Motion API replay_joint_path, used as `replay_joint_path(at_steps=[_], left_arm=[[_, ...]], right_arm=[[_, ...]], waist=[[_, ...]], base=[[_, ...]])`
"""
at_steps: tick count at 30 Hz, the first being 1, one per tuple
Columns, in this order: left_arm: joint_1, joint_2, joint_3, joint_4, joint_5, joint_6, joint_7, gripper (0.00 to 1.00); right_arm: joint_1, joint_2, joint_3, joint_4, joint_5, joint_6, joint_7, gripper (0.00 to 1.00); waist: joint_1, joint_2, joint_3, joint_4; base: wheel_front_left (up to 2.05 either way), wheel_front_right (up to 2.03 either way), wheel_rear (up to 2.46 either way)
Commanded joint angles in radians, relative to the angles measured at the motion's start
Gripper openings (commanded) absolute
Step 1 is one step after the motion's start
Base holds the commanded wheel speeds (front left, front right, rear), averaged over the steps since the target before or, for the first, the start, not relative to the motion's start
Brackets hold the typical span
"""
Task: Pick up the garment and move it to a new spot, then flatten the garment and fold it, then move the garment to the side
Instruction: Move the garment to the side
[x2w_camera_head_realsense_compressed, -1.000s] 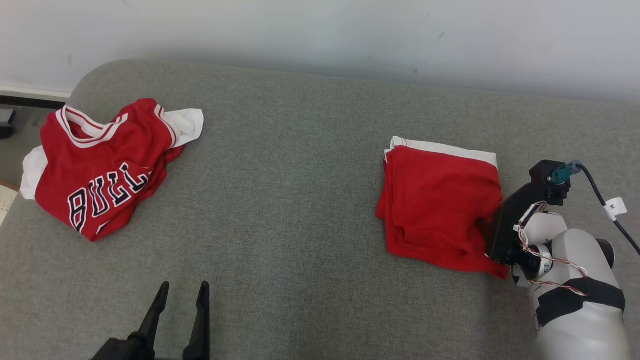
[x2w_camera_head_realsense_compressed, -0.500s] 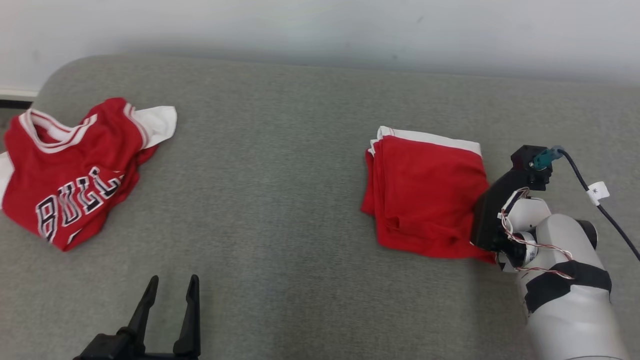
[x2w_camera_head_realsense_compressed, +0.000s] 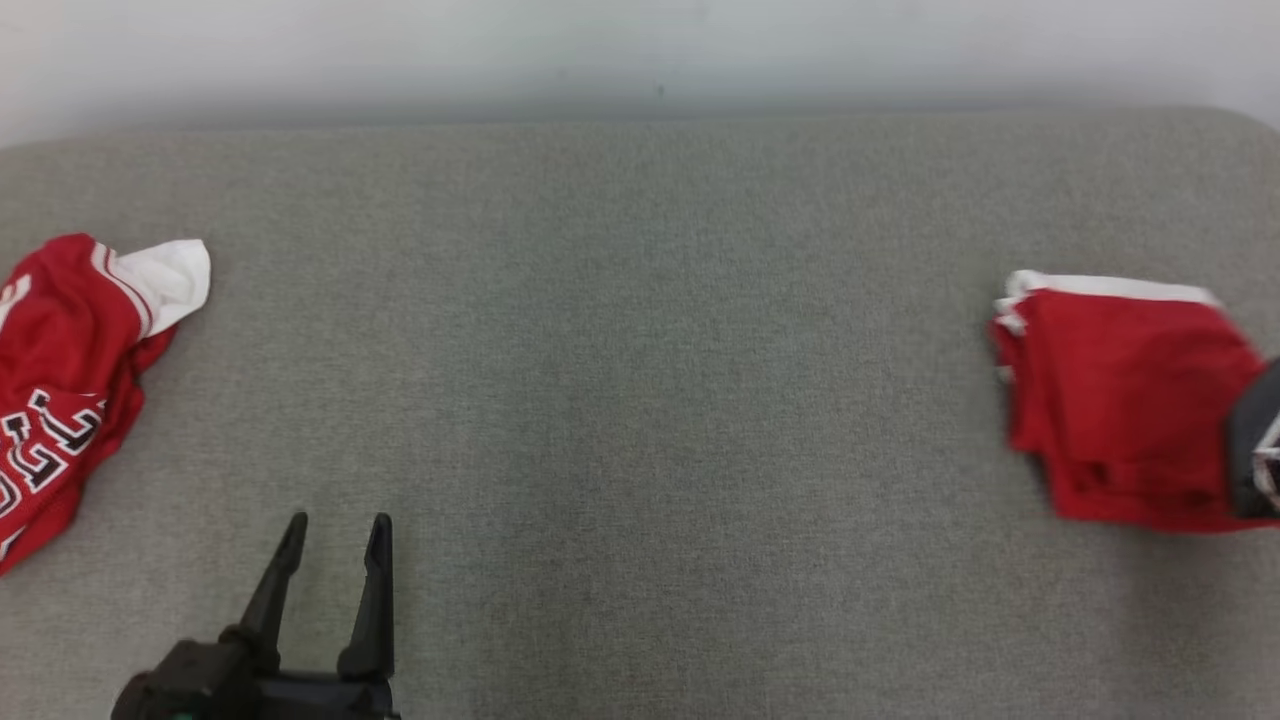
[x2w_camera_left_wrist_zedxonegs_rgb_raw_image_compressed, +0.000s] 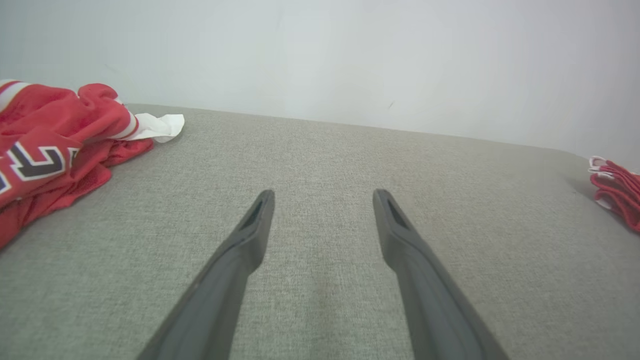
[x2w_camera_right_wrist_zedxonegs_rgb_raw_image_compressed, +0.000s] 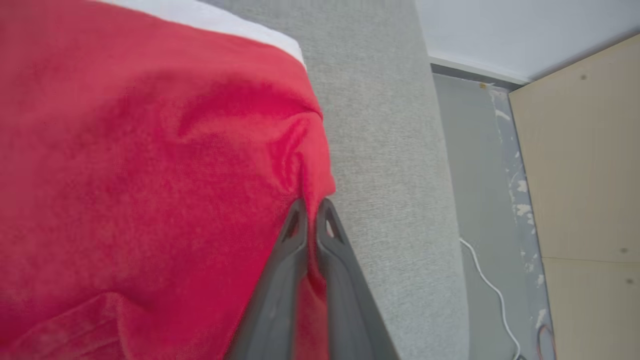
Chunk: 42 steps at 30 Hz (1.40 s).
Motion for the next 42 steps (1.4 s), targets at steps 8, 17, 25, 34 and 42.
replay_joint_path(at_steps=[8, 17, 25, 34, 42], left_arm=[[-0.059, 0.028, -0.006, -0.059, 0.001, 0.001, -0.003, 1.0], [-0.054, 0.024, -0.017, -0.051, -0.011, 0.001, -0.003, 1.0], [-0.044, 0.018, -0.023, -0.037, -0.017, 0.001, -0.003, 1.0], [-0.04, 0.019, -0.039, -0.026, -0.019, 0.001, -0.003, 1.0], [-0.021, 0.015, -0.045, -0.011, -0.023, 0.001, -0.003, 1.0]], right_arm=[[0.035, -0.131, -0.093, -0.002, -0.085, -0.002, -0.16, 0.0], [0.037, -0.135, -0.14, -0.017, -0.185, -0.002, -0.278, 0.0], [0.061, -0.082, -0.214, -0.096, -0.307, -0.002, -0.285, 0.0], [0.08, -0.079, -0.232, -0.064, -0.331, -0.002, -0.319, 1.0], [0.073, -0.058, -0.219, -0.007, -0.274, -0.002, -0.428, 1.0]], waist=[[0.0, -0.0001, 0.091, 0.009], [0.0, -0.0001, 0.102, 0.019], [0.0, -0.0001, 0.08, 0.009], [0.0, -0.0001, 0.057, 0.001], [0.0, -0.0001, -0.003, -0.002]], base=[[0.0, 0.0, 0.0], [0.0, 0.0, 0.0], [0.0, 0.0, 0.0], [0.0, 0.0, 0.0], [0.0, 0.0, 0.0]])
